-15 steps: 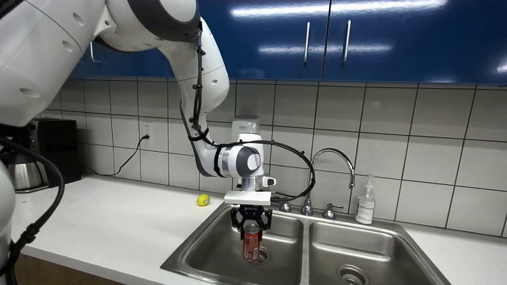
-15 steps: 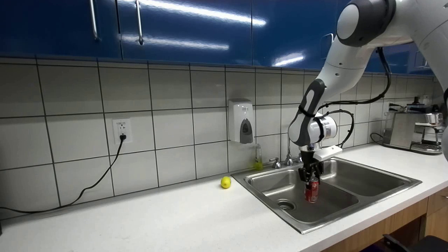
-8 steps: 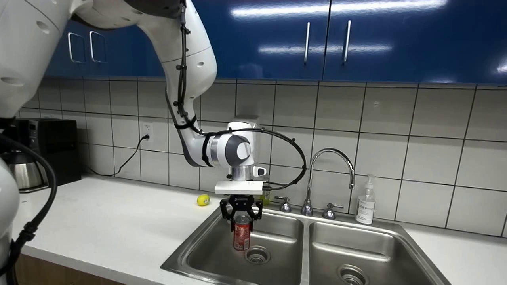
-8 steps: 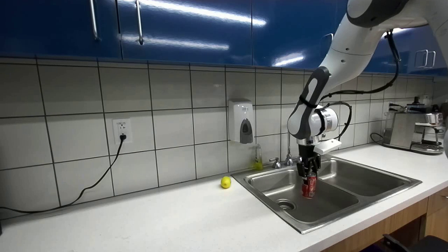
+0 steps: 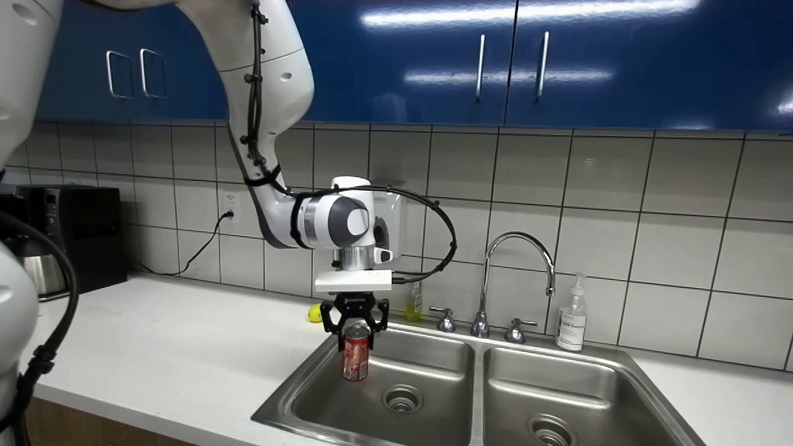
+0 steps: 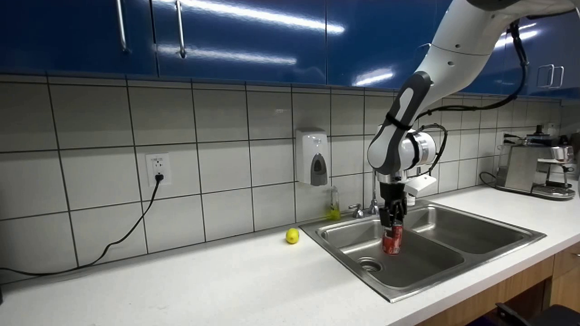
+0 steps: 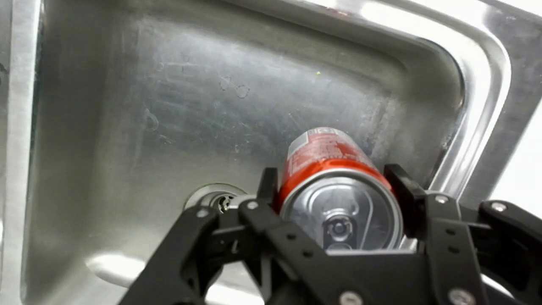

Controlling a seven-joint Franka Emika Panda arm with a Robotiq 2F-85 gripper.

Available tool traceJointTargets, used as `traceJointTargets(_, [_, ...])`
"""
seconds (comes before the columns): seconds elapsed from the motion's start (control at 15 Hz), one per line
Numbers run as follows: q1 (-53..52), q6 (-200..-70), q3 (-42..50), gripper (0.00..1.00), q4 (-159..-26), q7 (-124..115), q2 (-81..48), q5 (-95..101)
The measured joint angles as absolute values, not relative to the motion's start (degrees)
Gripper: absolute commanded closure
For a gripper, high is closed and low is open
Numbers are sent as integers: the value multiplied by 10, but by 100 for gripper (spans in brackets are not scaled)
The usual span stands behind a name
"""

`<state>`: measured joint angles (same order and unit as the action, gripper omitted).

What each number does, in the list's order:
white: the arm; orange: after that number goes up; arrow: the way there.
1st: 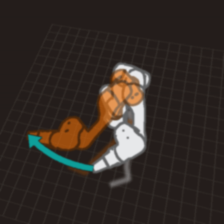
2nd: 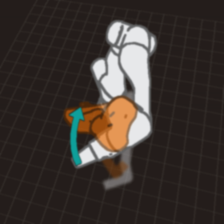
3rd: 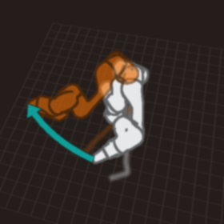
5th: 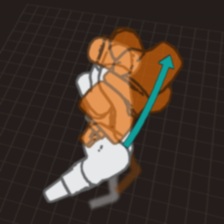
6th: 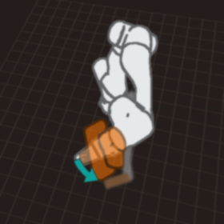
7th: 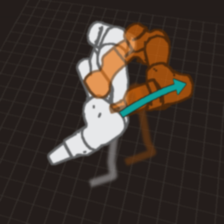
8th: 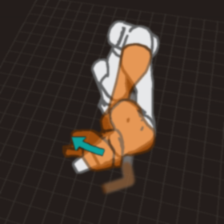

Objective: Remove the red can from the sink and put it on the counter

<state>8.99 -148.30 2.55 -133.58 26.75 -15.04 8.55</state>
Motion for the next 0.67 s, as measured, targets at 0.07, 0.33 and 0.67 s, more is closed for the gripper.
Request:
traceJointTargets(0.07, [85, -1483, 22, 61, -1341, 271, -145, 86])
traceJointTargets(0.33, [63, -1483, 3, 61, -1361, 285, -125, 86])
traceJointTargets(0.67, [37, -1483, -20, 61, -1379, 300, -105, 86])
